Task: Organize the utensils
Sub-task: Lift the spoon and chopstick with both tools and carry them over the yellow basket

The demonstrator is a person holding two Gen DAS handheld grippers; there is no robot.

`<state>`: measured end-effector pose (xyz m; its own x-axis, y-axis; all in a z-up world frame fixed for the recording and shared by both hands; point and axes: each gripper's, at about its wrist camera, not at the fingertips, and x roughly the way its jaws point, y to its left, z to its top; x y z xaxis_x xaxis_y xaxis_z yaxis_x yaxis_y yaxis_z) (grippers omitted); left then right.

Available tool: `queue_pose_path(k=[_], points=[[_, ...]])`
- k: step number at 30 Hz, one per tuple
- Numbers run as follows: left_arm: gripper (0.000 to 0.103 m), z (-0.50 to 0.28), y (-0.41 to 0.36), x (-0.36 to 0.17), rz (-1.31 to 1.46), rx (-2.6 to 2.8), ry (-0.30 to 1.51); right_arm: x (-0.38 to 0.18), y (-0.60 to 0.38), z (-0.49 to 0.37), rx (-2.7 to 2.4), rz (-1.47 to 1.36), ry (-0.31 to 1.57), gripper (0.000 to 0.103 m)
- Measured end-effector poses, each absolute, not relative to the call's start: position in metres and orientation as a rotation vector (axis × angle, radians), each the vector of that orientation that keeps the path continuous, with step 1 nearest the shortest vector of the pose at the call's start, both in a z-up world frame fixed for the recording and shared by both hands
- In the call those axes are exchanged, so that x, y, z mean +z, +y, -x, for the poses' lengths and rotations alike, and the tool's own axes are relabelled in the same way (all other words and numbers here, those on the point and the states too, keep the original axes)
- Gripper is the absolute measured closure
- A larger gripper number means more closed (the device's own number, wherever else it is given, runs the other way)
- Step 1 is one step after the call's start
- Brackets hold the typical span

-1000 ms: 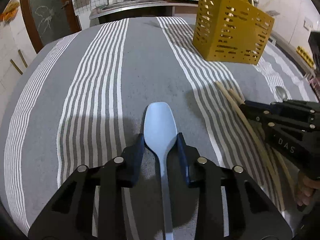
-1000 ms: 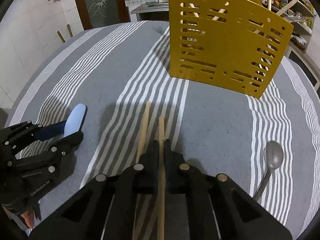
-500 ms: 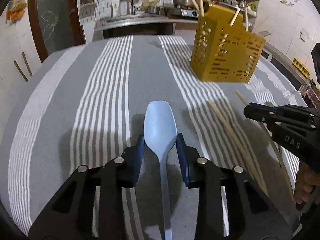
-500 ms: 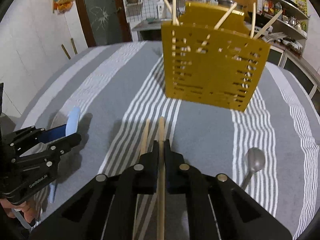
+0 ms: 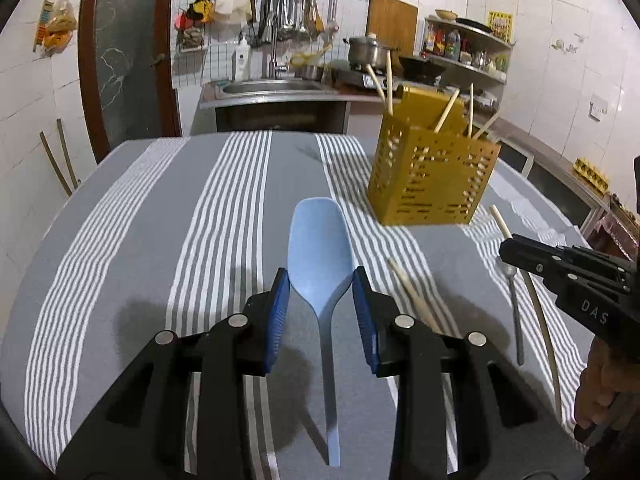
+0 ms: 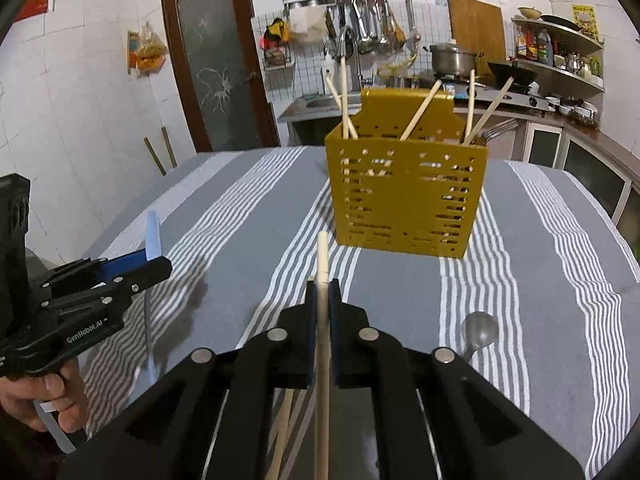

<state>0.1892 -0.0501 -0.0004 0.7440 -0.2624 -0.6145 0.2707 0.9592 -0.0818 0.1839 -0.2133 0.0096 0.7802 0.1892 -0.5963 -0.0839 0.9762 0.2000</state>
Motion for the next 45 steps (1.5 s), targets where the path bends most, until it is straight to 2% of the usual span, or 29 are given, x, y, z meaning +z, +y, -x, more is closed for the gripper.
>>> queue_pose_path(k=[17, 45], points=[[0.072, -0.165, -0.063, 0.046, -0.051, -0.274, 0.514, 0.055, -0.233, -0.16, 0.103, -0.147, 0.483, 0.097], [0.072, -0.161, -0.093, 0.076, -0.075, -0.302, 0.475, 0.087, -0.259, -0.14, 0.078, -0.142, 0.377, 0.097]])
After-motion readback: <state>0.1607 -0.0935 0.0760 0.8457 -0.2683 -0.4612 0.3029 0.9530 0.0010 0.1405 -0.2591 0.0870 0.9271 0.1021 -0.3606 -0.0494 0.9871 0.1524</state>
